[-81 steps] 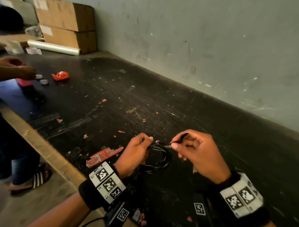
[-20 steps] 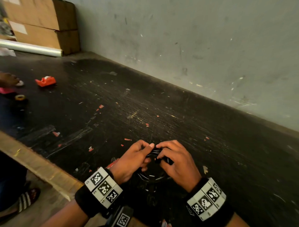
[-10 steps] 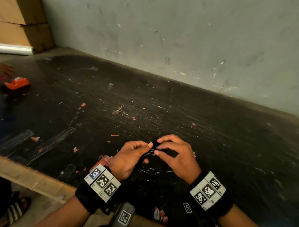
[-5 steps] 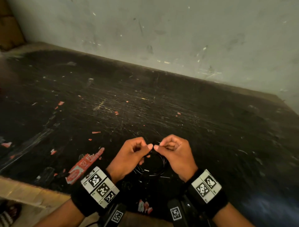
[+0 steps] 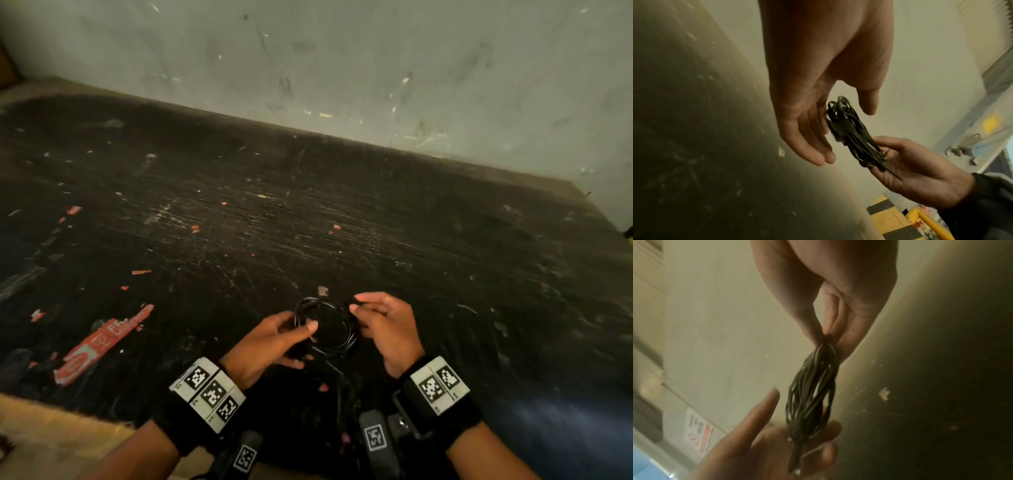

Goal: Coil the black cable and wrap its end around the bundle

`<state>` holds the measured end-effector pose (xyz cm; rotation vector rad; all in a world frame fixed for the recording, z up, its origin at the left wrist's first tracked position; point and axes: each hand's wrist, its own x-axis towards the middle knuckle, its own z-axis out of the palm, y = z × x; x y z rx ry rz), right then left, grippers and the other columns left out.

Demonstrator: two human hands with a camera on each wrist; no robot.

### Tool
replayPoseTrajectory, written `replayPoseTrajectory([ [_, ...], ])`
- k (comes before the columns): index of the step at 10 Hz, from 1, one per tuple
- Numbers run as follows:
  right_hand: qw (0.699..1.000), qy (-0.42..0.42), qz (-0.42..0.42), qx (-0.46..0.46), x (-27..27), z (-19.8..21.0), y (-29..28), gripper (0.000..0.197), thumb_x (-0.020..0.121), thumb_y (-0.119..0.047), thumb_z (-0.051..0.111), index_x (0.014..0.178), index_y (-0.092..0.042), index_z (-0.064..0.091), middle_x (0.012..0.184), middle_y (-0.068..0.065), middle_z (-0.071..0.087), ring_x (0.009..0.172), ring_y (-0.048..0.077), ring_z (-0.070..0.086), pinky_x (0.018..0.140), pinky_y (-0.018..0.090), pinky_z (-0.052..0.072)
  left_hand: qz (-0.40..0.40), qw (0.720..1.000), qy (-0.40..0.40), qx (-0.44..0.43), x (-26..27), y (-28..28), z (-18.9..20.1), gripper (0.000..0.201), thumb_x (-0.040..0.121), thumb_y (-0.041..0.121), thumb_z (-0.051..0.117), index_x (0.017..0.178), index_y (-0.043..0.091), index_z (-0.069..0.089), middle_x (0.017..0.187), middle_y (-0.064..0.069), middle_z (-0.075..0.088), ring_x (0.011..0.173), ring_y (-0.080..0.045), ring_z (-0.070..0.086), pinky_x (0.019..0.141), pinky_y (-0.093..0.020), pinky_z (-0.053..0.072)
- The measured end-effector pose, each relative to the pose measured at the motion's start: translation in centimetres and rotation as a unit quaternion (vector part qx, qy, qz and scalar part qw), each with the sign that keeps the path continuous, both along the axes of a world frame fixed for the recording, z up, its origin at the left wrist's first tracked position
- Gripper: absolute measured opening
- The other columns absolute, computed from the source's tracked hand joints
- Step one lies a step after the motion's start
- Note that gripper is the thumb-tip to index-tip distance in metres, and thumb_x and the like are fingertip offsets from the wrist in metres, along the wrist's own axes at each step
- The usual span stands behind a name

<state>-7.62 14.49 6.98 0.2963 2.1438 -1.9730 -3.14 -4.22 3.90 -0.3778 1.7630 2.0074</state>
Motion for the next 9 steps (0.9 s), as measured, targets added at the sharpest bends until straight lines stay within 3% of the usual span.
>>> replayPoseTrajectory([
  [1,0.999,-0.032,-0.017,-0.017,-1.3,-1.6,3.2,0.017,0.082,0.003,0.065,0.093,-0.011,0.065,0.090,0.011,0.068,0.081,0.020,0.066,0.067,0.030,0.056,0.050,0.998,-0.015,0.035,-0.4,2.8,-1.0,0.019,0.084,0.009,0.063,0.102,0.002,0.064,0.088,-0.013,0.069,0.071,-0.019,0.071,0.066,-0.026,0.059],
  [2,0.998,-0.054,-0.007,-0.011,-1.9,-3.9,5.6,0.021,0.084,0.006,0.061,0.103,-0.002,0.062,0.084,0.012,0.065,0.072,0.019,0.064,0.060,0.026,0.056,0.101,0.995,0.002,-0.010,-1.6,5.2,-2.7,0.013,0.085,0.001,0.060,0.097,0.001,0.063,0.086,-0.015,0.066,0.057,-0.012,0.069,0.058,-0.021,0.058],
  [3,0.997,-0.069,0.012,0.029,-2.7,-6.7,7.6,0.017,0.084,0.007,0.060,0.099,-0.001,0.063,0.077,0.012,0.064,0.061,0.017,0.062,0.054,0.022,0.053,0.114,0.988,0.015,-0.103,-3.2,6.5,-4.5,0.019,0.086,-0.005,0.056,0.103,0.000,0.062,0.089,-0.018,0.062,0.048,-0.008,0.067,0.052,-0.016,0.055],
  [4,0.995,-0.078,0.026,0.059,-3.3,-8.6,8.5,0.014,0.082,0.007,0.061,0.091,-0.004,0.063,0.068,0.008,0.064,0.055,0.015,0.060,0.046,0.018,0.048,0.116,0.977,0.039,-0.175,-4.2,6.7,-6.4,0.021,0.083,-0.010,0.056,0.085,0.010,0.063,0.091,-0.021,0.058,0.043,-0.009,0.065,0.049,-0.017,0.054],
  [5,0.990,-0.087,0.049,0.099,-3.4,-9.7,8.9,0.019,0.080,0.004,0.064,0.076,-0.014,0.061,0.067,0.008,0.065,0.054,0.014,0.059,0.048,0.020,0.048,0.105,0.967,0.048,-0.229,-4.6,7.2,-7.0,0.029,0.081,-0.009,0.060,0.082,0.019,0.065,0.096,-0.018,0.062,0.061,-0.018,0.067,0.064,-0.028,0.059],
  [6,0.978,-0.082,0.111,0.157,-3.0,-10.2,9.4,0.025,0.078,-0.001,0.068,0.070,-0.024,0.061,0.069,0.005,0.066,0.058,0.011,0.059,0.055,0.022,0.046,0.081,0.958,0.050,-0.271,-4.0,7.2,-6.8,0.027,0.080,-0.002,0.063,0.093,0.020,0.070,0.096,-0.006,0.065,0.084,-0.021,0.064,0.082,-0.036,0.054],
  [7,0.976,-0.053,0.139,0.162,-2.2,-10.5,10.1,0.027,0.076,-0.002,0.071,0.073,-0.027,0.061,0.075,0.005,0.068,0.062,0.009,0.059,0.062,0.022,0.045,0.079,0.964,0.067,-0.245,-2.3,6.2,-7.1,0.031,0.080,-0.002,0.063,0.085,0.028,0.069,0.100,-0.009,0.067,0.087,-0.025,0.066,0.069,-0.031,0.056],
  [8,0.975,-0.038,0.131,0.174,-0.7,-9.6,10.9,0.020,0.077,-0.003,0.071,0.083,-0.021,0.065,0.081,0.007,0.071,0.074,0.016,0.064,0.071,0.026,0.047,0.132,0.966,0.073,-0.212,0.4,4.7,-6.8,0.033,0.082,-0.008,0.056,0.083,0.023,0.067,0.087,-0.008,0.065,0.082,-0.029,0.065,0.061,-0.022,0.051],
  [9,0.980,-0.014,0.105,0.169,2.1,-8.7,12.4,0.020,0.081,-0.003,0.069,0.086,-0.022,0.066,0.084,0.002,0.072,0.084,0.017,0.067,0.078,0.027,0.047,0.155,0.959,0.071,-0.225,5.9,3.1,-6.6,0.027,0.087,0.000,0.056,0.089,0.024,0.068,0.083,-0.005,0.069,0.070,-0.017,0.064,0.061,-0.022,0.050],
])
